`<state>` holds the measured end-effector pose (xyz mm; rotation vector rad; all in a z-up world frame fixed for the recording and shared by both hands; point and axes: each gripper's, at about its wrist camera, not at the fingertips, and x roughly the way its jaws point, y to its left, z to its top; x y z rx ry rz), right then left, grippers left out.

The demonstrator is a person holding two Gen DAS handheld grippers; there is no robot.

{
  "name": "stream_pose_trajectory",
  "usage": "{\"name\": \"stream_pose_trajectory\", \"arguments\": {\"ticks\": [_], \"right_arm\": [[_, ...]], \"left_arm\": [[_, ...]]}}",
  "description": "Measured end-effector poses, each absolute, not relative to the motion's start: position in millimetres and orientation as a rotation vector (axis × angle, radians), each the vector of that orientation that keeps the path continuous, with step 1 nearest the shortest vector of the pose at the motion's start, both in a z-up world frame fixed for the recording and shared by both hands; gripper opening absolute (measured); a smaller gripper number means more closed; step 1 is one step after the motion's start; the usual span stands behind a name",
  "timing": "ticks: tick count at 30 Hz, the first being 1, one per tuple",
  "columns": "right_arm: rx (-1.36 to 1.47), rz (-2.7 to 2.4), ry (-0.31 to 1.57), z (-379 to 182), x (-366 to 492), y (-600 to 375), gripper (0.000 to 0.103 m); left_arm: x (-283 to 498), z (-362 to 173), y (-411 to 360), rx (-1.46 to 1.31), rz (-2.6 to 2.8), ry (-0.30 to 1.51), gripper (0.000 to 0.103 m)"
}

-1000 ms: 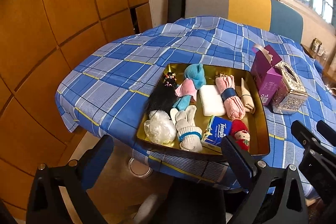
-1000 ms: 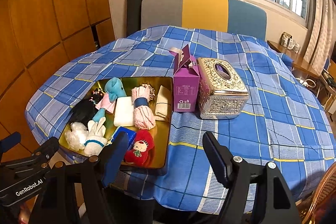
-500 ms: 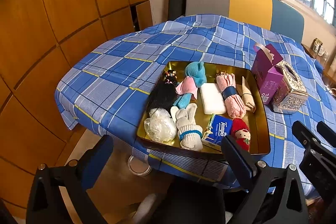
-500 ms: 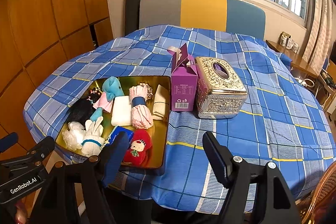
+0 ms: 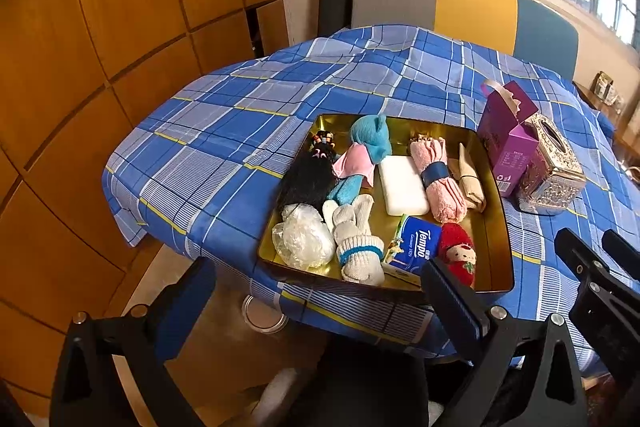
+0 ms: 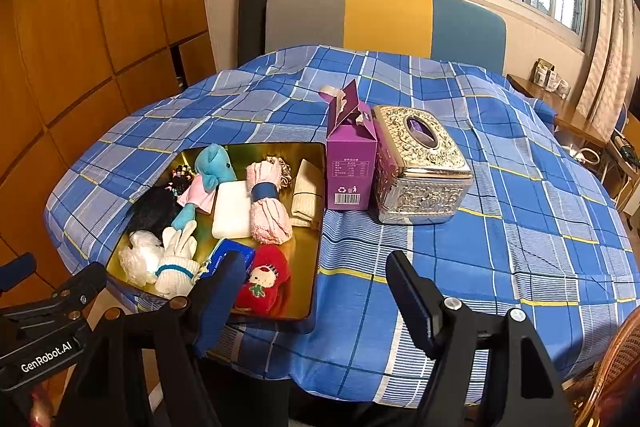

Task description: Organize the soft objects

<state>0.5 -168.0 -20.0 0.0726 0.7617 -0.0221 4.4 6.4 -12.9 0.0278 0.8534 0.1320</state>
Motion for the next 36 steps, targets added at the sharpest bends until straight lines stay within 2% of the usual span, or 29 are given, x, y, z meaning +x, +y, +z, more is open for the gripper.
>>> {"name": "stream_pose_trajectory", "arguments": {"ticks": [36], "right_arm": [[0.076,-0.025,0.778,-24.2,2.5,-167.3,0.074]], "left_arm": [[7.5,-18.4,3.5,0.030,0.102,0.888,0.103]]}}
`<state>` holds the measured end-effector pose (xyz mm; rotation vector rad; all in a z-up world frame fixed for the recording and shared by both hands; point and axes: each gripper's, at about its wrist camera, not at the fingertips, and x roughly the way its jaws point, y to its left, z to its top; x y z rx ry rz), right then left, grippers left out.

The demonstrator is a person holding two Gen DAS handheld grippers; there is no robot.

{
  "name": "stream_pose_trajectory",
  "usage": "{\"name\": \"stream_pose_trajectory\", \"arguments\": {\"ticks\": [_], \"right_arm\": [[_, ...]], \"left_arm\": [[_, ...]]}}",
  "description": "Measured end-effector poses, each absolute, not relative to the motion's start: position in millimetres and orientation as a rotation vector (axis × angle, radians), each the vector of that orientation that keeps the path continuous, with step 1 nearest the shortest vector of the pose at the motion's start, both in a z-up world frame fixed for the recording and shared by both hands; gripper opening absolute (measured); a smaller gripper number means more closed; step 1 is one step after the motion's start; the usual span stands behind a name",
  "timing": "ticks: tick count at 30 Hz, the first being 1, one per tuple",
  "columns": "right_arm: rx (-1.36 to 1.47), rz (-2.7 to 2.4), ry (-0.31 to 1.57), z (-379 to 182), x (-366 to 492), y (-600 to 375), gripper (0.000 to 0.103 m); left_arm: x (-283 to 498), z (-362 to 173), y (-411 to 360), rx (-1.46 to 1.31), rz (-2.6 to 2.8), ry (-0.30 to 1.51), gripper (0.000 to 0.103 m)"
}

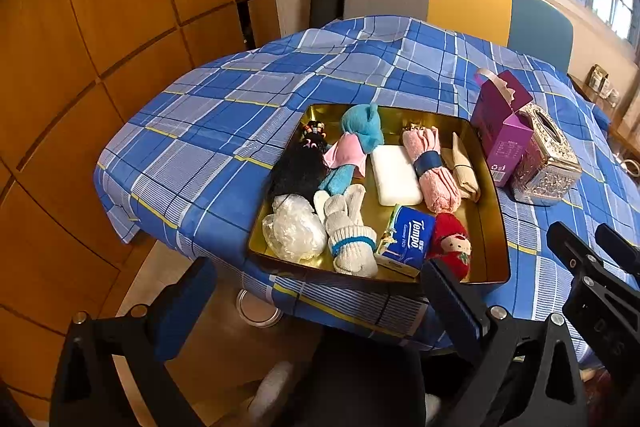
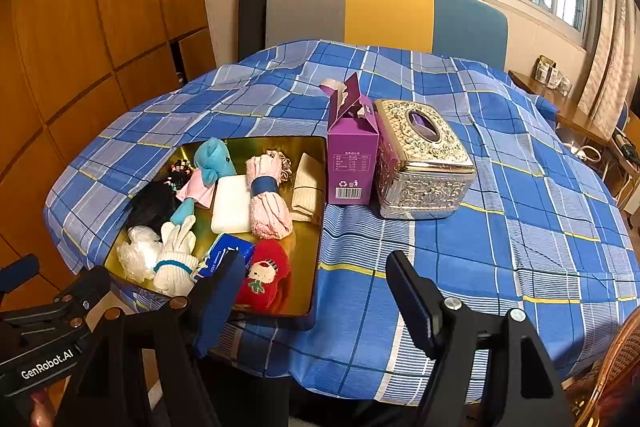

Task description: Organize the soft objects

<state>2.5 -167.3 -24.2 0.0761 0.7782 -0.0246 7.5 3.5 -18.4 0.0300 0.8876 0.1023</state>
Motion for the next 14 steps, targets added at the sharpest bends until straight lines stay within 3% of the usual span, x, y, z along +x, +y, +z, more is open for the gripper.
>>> {"name": "stream_pose_trajectory", "arguments": {"ticks": [14], "right_arm": [[0.079,-0.026,0.788,-26.7,3.2,-168.3,0.074]], "left_arm": [[8.8,-21.4,3.9,0.040,0.102,0.887,0.103]]}}
